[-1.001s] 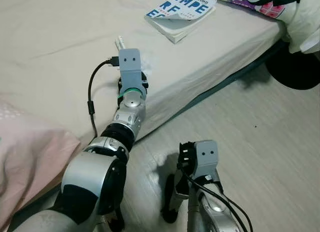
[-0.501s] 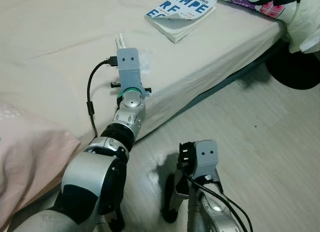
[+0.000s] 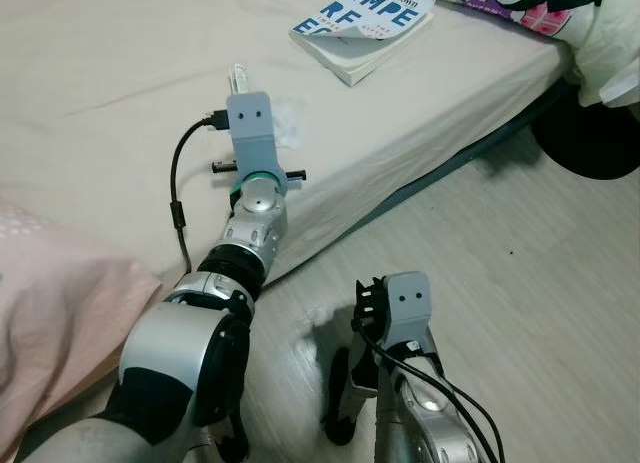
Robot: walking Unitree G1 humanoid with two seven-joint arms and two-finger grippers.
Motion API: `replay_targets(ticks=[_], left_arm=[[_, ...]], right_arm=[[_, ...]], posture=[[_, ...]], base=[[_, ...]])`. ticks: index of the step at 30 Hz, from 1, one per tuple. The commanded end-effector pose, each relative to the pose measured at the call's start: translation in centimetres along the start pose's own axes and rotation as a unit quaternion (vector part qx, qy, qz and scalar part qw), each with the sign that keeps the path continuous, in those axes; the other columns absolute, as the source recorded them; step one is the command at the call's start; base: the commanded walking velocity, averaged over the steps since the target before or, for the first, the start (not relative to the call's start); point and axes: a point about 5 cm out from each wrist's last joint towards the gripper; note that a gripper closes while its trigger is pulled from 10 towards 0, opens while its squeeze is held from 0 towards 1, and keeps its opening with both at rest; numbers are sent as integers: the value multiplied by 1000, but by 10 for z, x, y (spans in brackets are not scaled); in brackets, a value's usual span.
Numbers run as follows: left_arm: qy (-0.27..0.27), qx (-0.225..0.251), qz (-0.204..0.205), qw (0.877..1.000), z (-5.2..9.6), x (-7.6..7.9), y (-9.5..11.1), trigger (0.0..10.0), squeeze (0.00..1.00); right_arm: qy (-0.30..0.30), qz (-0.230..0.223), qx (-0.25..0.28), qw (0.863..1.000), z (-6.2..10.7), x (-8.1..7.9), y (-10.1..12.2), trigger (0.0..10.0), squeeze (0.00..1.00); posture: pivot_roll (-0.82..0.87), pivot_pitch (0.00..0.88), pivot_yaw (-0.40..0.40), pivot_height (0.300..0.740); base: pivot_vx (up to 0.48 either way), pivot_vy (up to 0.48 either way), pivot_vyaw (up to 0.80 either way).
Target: Clean up the room
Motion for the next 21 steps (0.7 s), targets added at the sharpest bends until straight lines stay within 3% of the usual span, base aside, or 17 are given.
replay_targets(ticks=[1,4,5,6,7,9,11,13,18,21], left_arm=[[-17,16,-9,1000,2,-3,-5,0,0],[-35,38,-19,999,4,-9,-5,0,0],[-53,52,-32,997,8,-18,-10,10000,0],[-74,69,-47,994,18,-31,-17,10000,0],[-74,69,-47,994,18,-31,-17,10000,0],[-99,85,-58,990,36,-44,-23,10000,0],[-109,96,-50,988,44,-48,-20,10000,0],[-114,124,-18,986,53,-48,-6,10000,0],[-101,160,24,982,46,-39,20,10000,0],[-101,162,27,981,45,-37,23,10000,0]], right_arm=[[-7,1,-19,1000,5,4,-11,10000,0],[-8,2,-18,1000,5,4,-10,10000,0],[-9,3,-17,1000,4,5,-10,10000,0],[-9,4,-17,1000,4,6,-10,10000,0],[-9,4,-17,1000,4,6,-10,10000,0],[-9,5,-17,1000,4,8,-11,10000,0],[-8,6,-16,1000,3,9,-10,10000,0],[-6,9,-14,1000,0,10,-8,10000,0],[-2,13,-7,1000,-6,10,-4,10000,0],[-1,13,-5,1000,-7,10,-3,10000,0]], posture=[[-70,366,69,520],[-63,361,70,520],[-55,355,71,520],[-47,344,70,520],[-47,344,70,520],[-44,332,64,520],[-40,326,61,520],[-38,314,56,520],[-53,290,49,520],[-53,290,49,520]], base=[[0,0,0],[0,0,0],[0,0,0],[0,0,0],[0,0,0],[0,0,0],[0,0,0],[0,0,0],[0,0,0],[0,0,0]])
Point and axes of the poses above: a point about 5 cm out from each wrist's last joint towards the gripper, its own z axis pointing back from the gripper into the wrist, its own y axis along the axis of the wrist's last joint, x = y × z, and after that the axes turned 15 degrees about -z, right-handed
